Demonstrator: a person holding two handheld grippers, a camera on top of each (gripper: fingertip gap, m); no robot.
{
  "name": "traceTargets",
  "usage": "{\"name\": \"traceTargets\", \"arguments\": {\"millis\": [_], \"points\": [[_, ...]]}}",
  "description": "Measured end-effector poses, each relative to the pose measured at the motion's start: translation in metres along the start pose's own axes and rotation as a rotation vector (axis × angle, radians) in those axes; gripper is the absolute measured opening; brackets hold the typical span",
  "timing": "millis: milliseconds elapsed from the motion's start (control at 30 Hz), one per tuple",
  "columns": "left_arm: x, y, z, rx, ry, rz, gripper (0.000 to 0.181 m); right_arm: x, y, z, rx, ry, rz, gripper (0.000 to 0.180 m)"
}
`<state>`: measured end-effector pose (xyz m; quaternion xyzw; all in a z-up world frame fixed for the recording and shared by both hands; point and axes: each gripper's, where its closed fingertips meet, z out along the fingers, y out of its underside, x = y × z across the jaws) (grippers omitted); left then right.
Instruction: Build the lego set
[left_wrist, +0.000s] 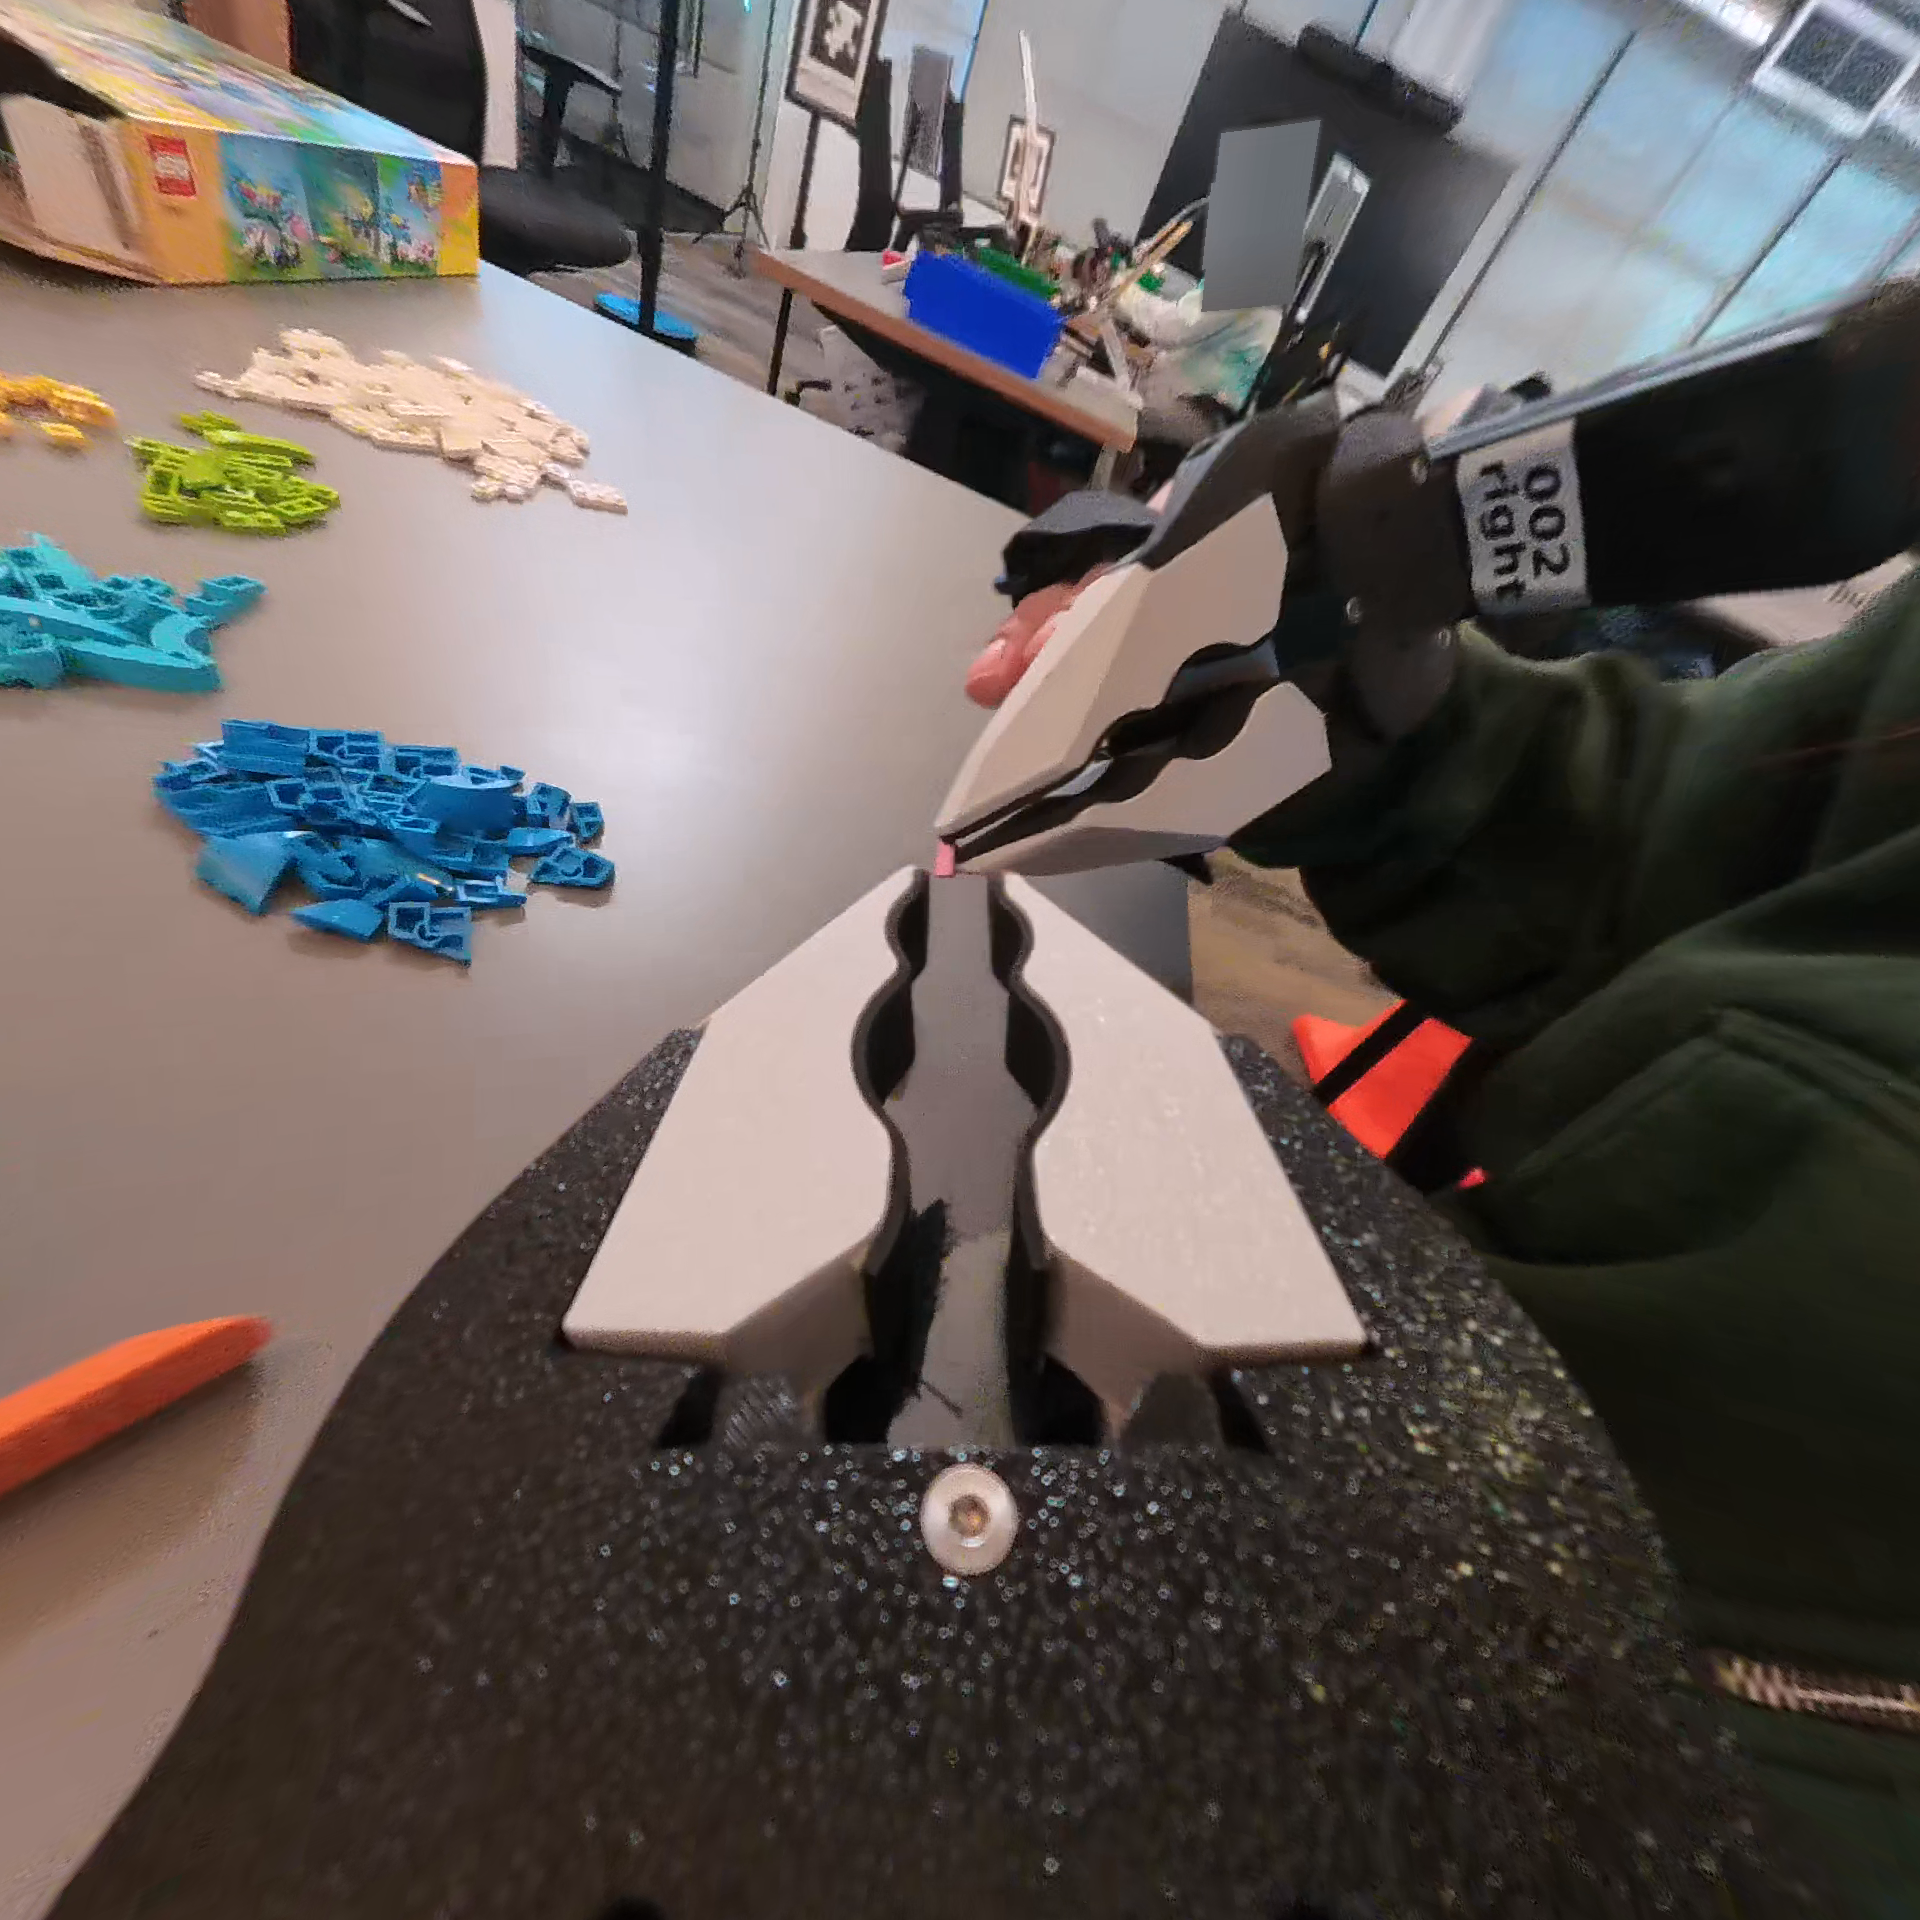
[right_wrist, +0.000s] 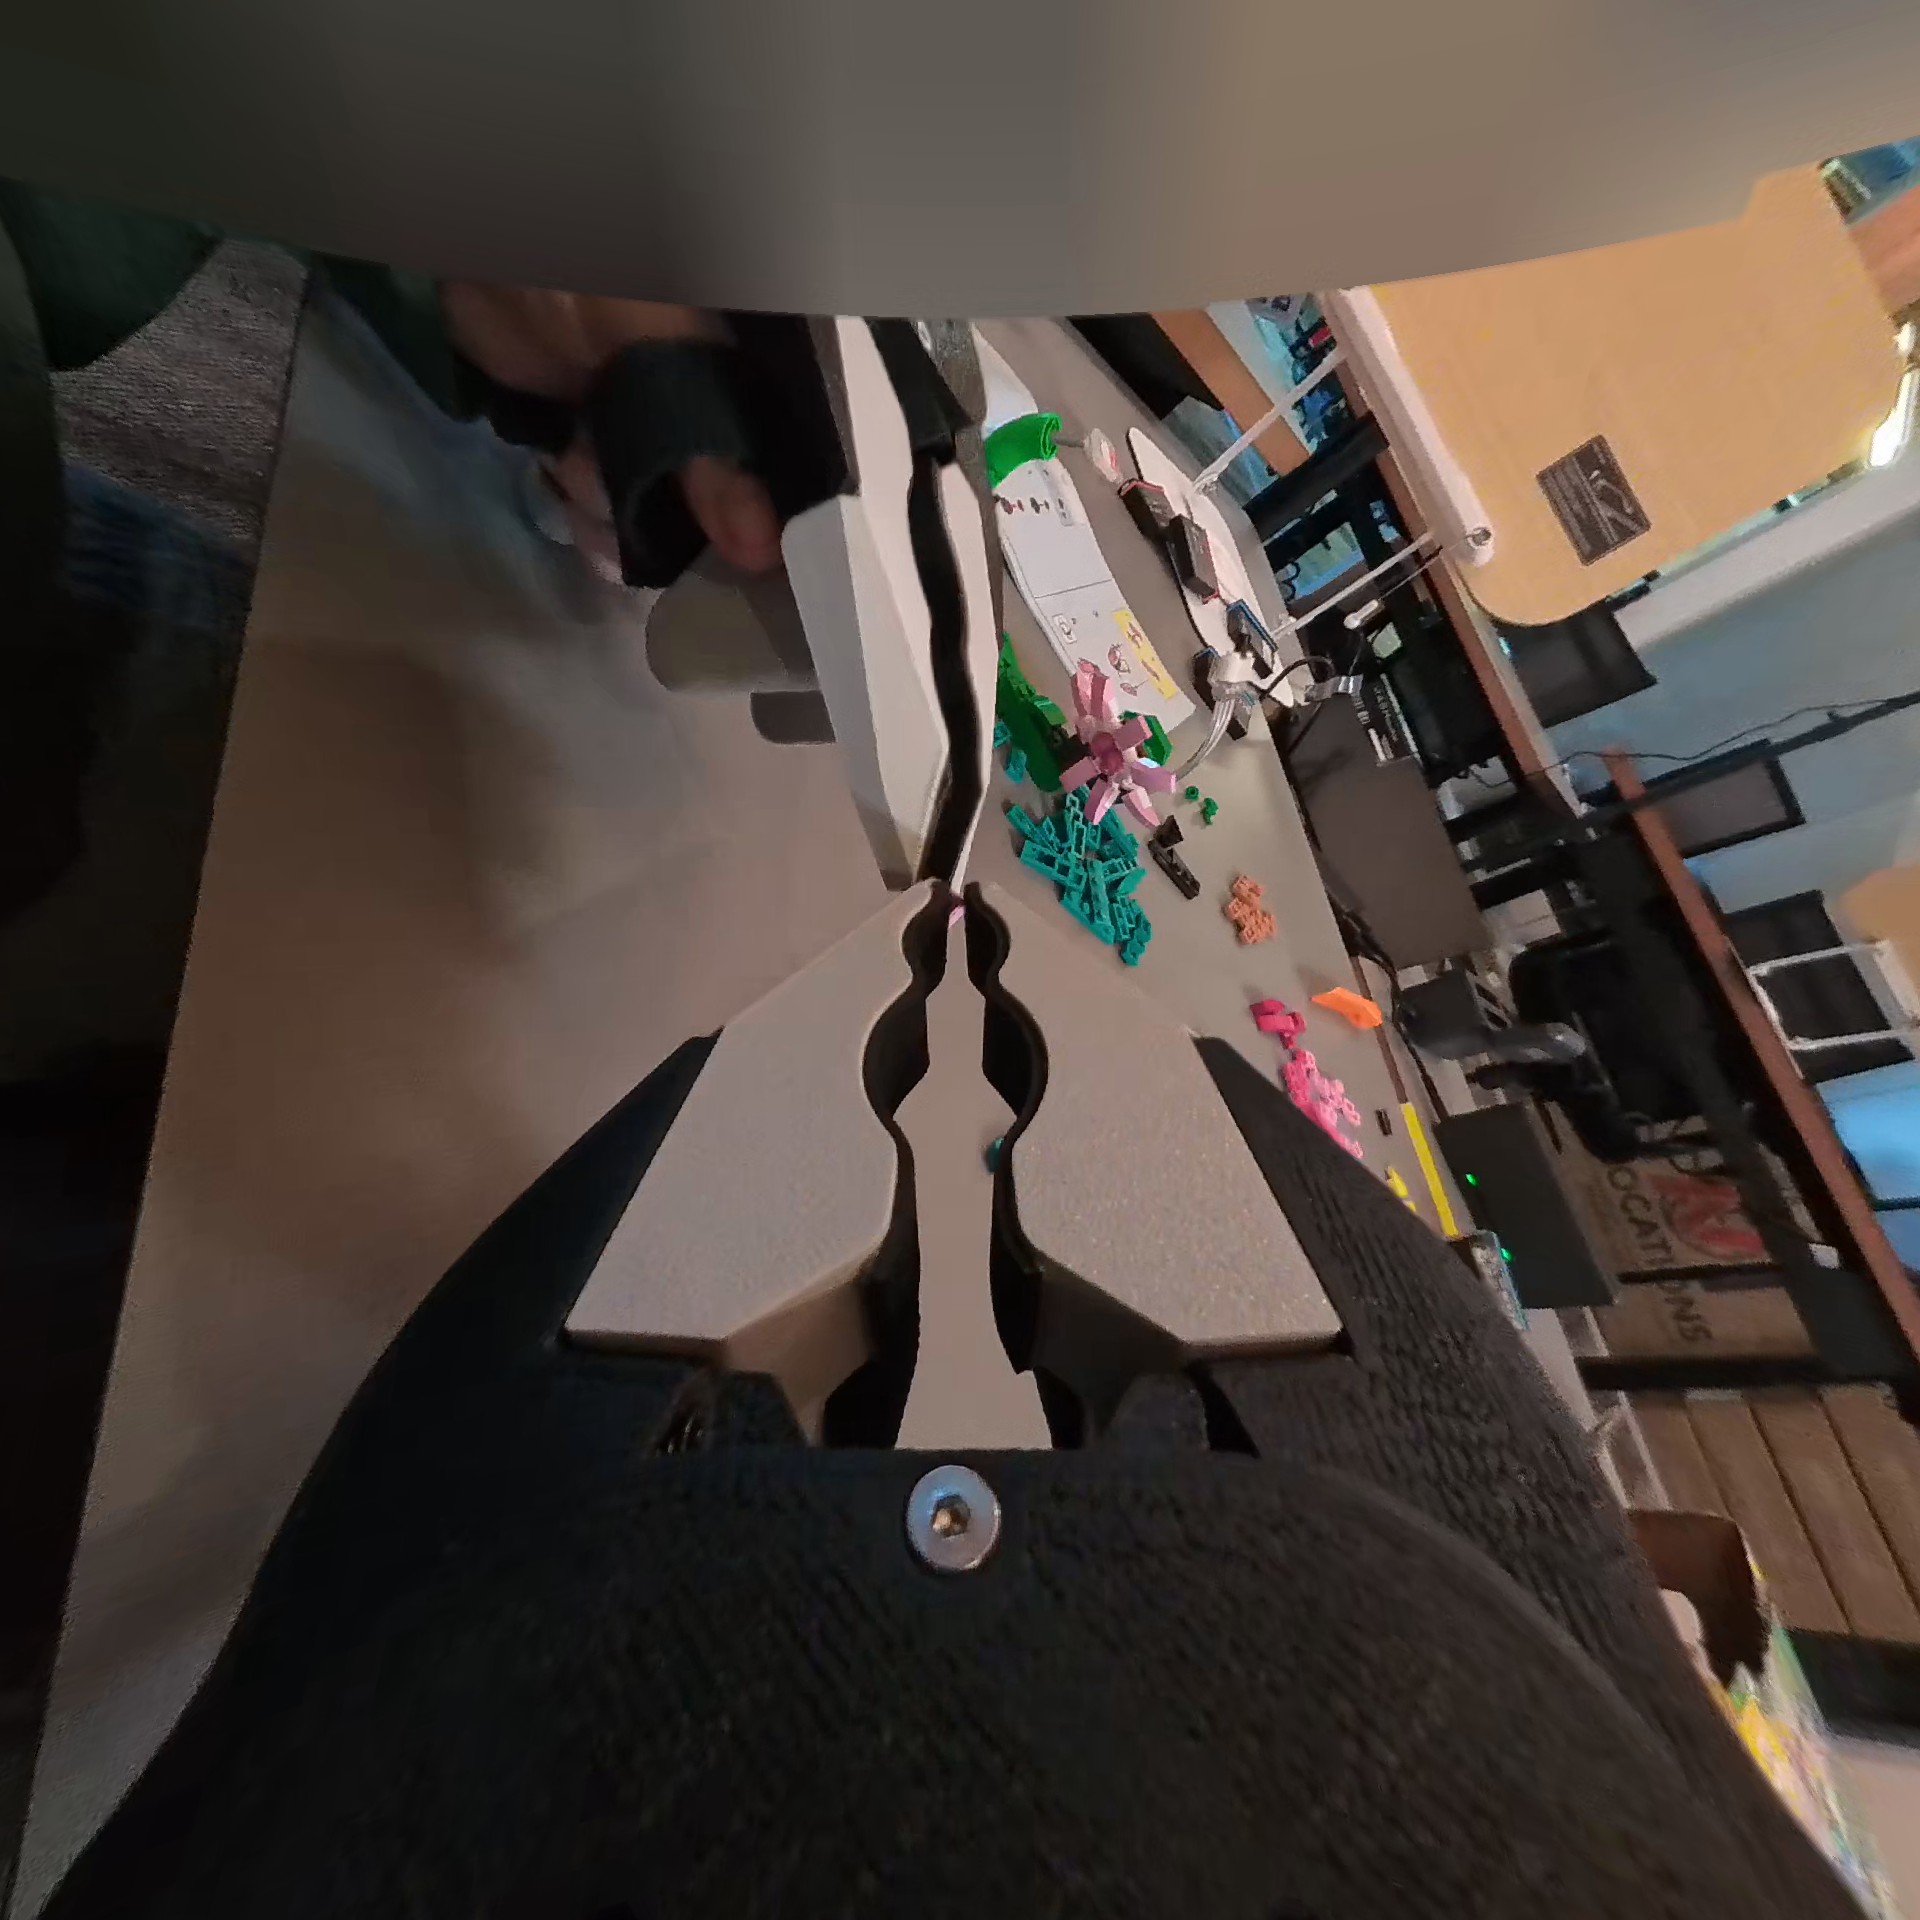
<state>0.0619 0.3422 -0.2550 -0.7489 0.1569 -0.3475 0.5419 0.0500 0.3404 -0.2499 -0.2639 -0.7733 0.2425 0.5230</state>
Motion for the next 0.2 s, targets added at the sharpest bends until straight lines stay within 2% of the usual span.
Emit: {"name": "traceTargets", "arguments": {"millis": [33, 200], "points": [[-0.0019, -0.0019, -0.001, 0.014, -0.003, -0.02, 0.012, 0.0013, 0.0015, -0.0002, -0.009, 0.005, 0.004, 0.001], [-0.0063, -0.0016, -0.0025, 0.002, -0.032, 0.015, 0.008, -0.0014, 0.0046, 0.0014, 0.003, -0.01, 0.039, 0.001]]}}
